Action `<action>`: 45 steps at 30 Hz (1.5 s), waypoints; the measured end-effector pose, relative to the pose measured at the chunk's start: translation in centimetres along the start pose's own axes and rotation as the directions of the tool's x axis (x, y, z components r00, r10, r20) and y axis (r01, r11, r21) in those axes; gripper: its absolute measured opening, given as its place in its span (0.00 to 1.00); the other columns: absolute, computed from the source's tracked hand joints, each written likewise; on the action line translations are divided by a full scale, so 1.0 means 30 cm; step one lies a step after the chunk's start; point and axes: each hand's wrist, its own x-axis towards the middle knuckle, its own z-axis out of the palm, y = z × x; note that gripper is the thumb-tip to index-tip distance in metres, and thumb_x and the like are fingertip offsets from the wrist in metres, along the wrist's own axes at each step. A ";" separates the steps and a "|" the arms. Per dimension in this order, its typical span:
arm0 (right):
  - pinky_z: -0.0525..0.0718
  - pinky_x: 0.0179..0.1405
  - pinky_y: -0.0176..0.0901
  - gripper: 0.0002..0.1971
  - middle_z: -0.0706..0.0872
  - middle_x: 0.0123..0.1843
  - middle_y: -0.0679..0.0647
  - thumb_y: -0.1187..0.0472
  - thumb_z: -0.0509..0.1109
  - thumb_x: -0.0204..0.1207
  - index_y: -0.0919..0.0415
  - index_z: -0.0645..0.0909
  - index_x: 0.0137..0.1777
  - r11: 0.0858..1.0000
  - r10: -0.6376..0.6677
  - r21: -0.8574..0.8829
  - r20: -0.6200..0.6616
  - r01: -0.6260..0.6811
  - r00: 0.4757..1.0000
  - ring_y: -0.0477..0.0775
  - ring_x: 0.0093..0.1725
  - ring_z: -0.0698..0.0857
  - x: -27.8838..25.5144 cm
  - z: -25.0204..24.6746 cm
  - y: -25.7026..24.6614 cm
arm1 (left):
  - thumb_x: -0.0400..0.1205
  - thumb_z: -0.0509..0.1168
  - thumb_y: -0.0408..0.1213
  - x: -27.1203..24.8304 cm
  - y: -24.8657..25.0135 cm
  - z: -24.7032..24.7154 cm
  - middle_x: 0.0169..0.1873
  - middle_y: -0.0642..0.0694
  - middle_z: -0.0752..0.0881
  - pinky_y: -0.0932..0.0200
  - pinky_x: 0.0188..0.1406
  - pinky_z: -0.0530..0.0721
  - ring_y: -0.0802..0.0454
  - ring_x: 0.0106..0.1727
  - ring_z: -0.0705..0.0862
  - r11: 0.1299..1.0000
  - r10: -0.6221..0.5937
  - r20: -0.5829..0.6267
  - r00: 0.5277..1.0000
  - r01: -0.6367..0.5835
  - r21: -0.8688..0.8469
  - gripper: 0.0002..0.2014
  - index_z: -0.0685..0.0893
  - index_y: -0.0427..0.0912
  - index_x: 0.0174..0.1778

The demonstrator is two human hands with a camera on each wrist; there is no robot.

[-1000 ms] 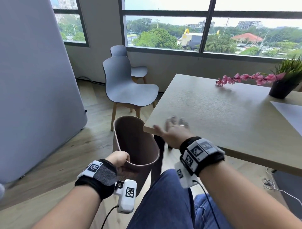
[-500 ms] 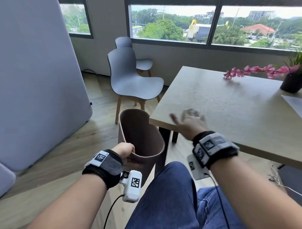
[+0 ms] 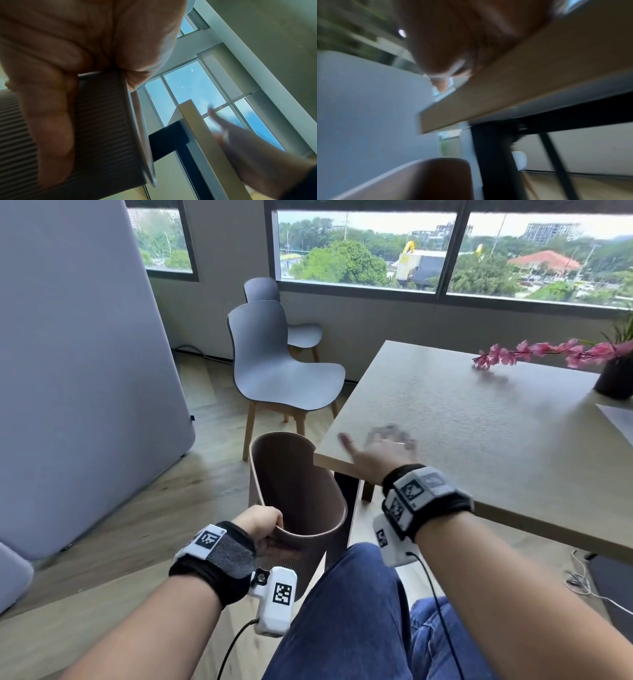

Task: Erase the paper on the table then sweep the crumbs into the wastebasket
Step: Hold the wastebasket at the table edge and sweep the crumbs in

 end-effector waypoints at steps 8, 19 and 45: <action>0.54 0.82 0.52 0.33 0.68 0.81 0.55 0.36 0.54 0.82 0.55 0.65 0.81 0.907 -0.311 0.190 -0.299 0.376 0.902 0.57 0.81 0.65 -0.045 0.010 -0.109 | 0.77 0.44 0.20 0.021 -0.004 -0.008 0.26 0.25 0.85 0.47 0.16 0.86 0.33 0.21 0.86 1.000 -0.014 0.017 1.000 0.014 -0.002 0.10 0.68 0.25 0.48; 0.63 0.80 0.52 0.32 0.77 0.76 0.52 0.33 0.53 0.80 0.53 0.78 0.72 0.808 -0.583 0.250 0.212 0.533 0.784 0.53 0.76 0.72 -0.066 0.045 -0.182 | 0.73 0.45 0.17 0.050 -0.009 -0.020 0.31 0.23 0.83 0.41 0.21 0.87 0.29 0.26 0.87 1.000 -0.003 0.022 1.000 0.003 -0.004 0.18 0.71 0.21 0.56; 0.37 0.82 0.63 0.42 0.42 0.87 0.60 0.31 0.38 0.80 0.60 0.42 0.86 0.992 0.119 0.053 -0.056 -0.116 0.991 0.61 0.85 0.40 -0.077 0.018 0.070 | 0.77 0.43 0.20 -0.012 -0.008 -0.004 0.19 0.29 0.84 0.42 0.15 0.84 0.32 0.18 0.84 1.000 0.003 0.033 0.999 -0.003 -0.006 0.09 0.68 0.23 0.41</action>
